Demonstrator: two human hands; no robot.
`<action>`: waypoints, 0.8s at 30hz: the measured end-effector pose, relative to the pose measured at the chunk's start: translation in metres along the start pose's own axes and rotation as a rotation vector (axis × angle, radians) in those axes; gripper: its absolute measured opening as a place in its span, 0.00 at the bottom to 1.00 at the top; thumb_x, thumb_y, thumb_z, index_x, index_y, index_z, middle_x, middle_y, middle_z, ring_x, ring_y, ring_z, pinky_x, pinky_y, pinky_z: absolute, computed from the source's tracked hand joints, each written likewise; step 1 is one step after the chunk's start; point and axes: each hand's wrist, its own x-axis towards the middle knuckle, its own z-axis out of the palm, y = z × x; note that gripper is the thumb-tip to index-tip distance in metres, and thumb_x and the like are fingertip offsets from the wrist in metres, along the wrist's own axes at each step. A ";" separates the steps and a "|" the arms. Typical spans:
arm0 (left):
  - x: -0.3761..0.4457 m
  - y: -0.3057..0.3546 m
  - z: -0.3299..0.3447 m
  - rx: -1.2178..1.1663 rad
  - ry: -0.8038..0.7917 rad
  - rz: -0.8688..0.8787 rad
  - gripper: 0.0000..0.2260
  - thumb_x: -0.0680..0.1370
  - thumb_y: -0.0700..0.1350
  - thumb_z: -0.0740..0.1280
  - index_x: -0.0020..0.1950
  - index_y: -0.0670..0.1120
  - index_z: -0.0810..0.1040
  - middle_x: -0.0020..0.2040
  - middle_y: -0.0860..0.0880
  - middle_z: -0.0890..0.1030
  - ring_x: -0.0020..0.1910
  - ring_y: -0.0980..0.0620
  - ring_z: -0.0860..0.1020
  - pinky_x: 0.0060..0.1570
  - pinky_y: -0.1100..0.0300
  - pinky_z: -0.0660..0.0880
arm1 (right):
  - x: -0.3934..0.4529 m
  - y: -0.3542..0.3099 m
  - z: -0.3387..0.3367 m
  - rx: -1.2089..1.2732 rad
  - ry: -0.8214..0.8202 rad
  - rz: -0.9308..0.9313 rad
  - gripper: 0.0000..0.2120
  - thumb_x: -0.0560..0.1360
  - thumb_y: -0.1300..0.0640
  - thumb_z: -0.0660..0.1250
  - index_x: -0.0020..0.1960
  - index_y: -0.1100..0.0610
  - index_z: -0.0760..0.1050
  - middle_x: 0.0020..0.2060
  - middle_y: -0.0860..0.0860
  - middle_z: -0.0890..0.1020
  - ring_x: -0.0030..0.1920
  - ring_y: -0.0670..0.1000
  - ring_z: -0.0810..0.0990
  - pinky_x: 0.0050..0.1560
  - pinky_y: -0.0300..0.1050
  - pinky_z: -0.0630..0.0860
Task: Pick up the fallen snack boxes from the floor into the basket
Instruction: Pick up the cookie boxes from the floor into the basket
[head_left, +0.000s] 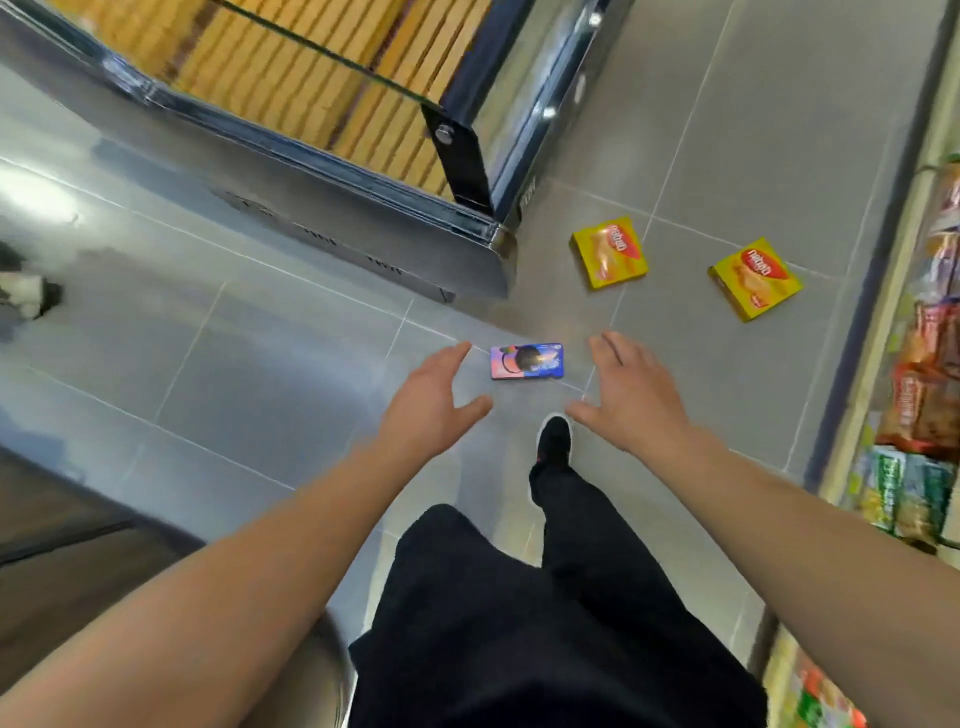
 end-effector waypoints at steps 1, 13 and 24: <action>0.011 0.005 0.004 -0.002 -0.008 -0.001 0.33 0.75 0.55 0.69 0.77 0.50 0.59 0.76 0.50 0.63 0.74 0.51 0.62 0.71 0.58 0.59 | 0.010 0.006 0.000 0.002 -0.013 -0.010 0.42 0.70 0.39 0.70 0.77 0.56 0.58 0.76 0.54 0.61 0.74 0.57 0.61 0.72 0.51 0.60; 0.196 -0.009 0.123 0.061 -0.168 -0.033 0.34 0.75 0.52 0.70 0.77 0.45 0.59 0.76 0.48 0.62 0.76 0.51 0.58 0.71 0.61 0.54 | 0.162 0.095 0.096 0.121 -0.191 0.062 0.44 0.69 0.41 0.73 0.77 0.53 0.57 0.76 0.51 0.59 0.75 0.56 0.58 0.71 0.52 0.60; 0.328 -0.108 0.290 0.161 -0.290 -0.048 0.37 0.73 0.51 0.72 0.77 0.47 0.58 0.76 0.48 0.61 0.75 0.52 0.58 0.69 0.65 0.54 | 0.305 0.140 0.312 0.267 -0.237 0.137 0.48 0.66 0.39 0.74 0.78 0.53 0.55 0.78 0.54 0.58 0.76 0.59 0.57 0.76 0.50 0.55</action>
